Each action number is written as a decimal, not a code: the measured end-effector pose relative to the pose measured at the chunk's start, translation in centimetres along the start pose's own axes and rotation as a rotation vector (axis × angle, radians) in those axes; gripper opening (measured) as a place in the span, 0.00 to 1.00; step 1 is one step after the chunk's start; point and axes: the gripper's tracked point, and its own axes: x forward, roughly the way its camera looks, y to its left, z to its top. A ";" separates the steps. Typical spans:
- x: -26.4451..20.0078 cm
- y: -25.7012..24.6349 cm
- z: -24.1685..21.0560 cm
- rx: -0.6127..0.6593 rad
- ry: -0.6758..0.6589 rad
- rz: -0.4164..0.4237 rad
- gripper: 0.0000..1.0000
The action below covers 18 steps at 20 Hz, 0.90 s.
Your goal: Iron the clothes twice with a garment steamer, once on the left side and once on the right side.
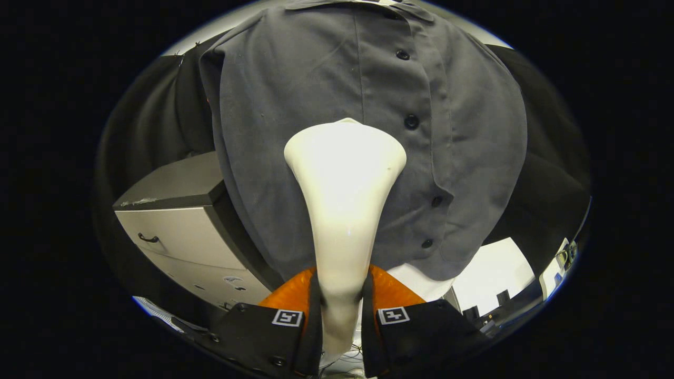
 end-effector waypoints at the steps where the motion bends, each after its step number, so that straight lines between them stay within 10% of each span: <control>1: 0.1 -0.1 -0.4 0.000 0.009 -0.002 0.38; 18: 0.6 -0.1 -6.8 0.028 0.109 -0.018 0.38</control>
